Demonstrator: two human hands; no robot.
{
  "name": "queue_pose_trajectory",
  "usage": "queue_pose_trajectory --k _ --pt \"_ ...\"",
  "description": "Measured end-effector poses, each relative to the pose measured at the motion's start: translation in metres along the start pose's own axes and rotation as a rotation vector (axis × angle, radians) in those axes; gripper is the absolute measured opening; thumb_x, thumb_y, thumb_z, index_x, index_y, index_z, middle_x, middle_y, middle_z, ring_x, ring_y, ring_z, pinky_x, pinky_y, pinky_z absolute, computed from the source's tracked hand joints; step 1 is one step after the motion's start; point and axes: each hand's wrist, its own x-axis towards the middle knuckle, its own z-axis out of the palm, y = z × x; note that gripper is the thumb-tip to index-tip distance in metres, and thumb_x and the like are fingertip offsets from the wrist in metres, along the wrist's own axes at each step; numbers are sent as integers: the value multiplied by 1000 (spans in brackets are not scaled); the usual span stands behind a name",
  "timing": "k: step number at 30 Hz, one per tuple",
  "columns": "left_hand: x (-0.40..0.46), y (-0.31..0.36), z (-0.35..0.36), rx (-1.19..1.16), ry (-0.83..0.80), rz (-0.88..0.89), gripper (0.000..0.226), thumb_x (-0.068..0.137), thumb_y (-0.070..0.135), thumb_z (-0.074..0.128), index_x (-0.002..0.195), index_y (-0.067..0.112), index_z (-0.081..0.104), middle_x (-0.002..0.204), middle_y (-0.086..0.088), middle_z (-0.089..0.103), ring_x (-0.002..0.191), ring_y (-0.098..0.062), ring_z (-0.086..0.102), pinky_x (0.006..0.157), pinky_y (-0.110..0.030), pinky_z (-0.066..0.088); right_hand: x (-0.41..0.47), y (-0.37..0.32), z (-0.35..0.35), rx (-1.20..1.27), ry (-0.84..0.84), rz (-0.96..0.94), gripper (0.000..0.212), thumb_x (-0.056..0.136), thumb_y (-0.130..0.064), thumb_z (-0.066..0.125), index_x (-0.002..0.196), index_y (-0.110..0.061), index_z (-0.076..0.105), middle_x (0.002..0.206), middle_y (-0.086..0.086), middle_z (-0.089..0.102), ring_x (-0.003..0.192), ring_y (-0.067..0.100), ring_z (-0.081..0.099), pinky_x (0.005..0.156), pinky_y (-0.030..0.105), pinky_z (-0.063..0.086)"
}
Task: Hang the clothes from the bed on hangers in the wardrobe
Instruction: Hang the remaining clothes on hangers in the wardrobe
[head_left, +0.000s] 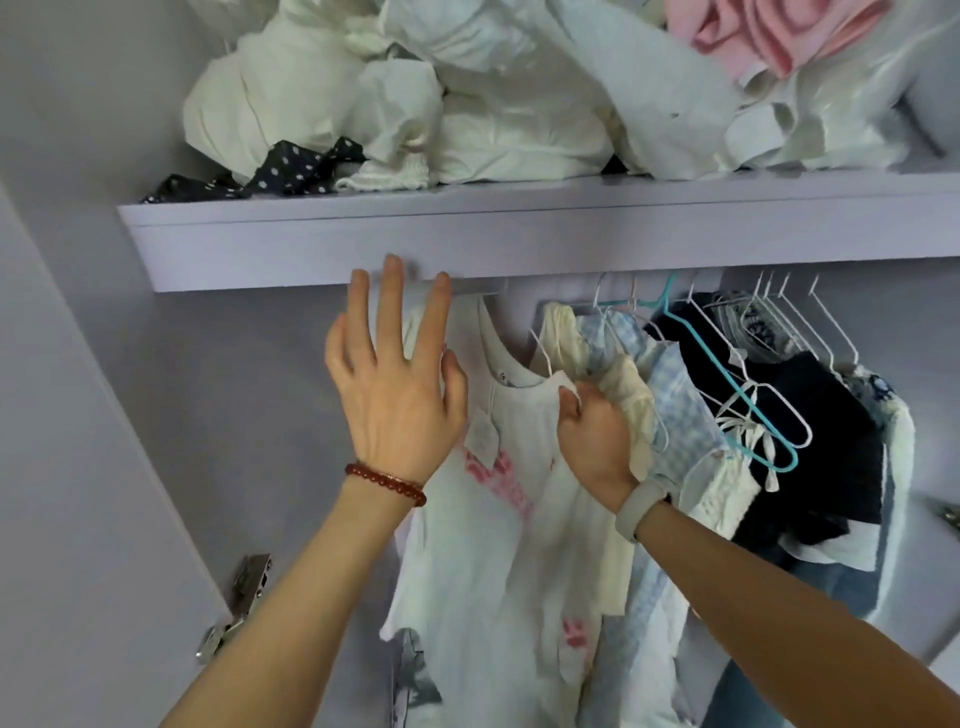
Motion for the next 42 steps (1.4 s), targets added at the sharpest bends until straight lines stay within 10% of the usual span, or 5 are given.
queue_pose_trajectory --k 12,21,29,38,42 --pt "13 -15 15 71 -185 12 82 77 18 60 146 21 17 153 -15 14 139 -36 3 107 -64 9 12 -3 47 -22 -131 179 30 97 -15 35 120 1 46 101 26 62 94 42 57 65 34 38" --pt "-12 -9 16 -132 -156 -57 68 79 14 50 143 20 28 151 -15 19 140 -33 7 110 -56 10 -8 1 33 -51 -82 48 38 95 -20 40 131 -10 46 112 17 58 96 37 57 76 38 47" --pt "-112 45 44 -386 -443 -94 54 82 23 41 136 17 38 145 -14 35 135 -30 21 106 -54 20 -90 64 -32 -297 74 -193 43 88 -18 38 127 -5 48 126 18 53 118 29 42 100 40 35" --pt "-241 220 4 -624 -1178 264 62 78 17 65 137 17 42 148 -12 31 137 -34 25 104 -63 23 -287 163 -185 -669 -32 486 50 88 -27 28 127 -7 51 130 17 53 121 39 47 101 54 30" --pt "-279 314 -49 -738 -1246 573 53 80 17 62 131 10 49 141 -17 41 131 -38 36 102 -63 29 -402 181 -265 -717 41 808 51 86 -27 28 127 -8 52 129 15 54 123 36 47 102 53 32"
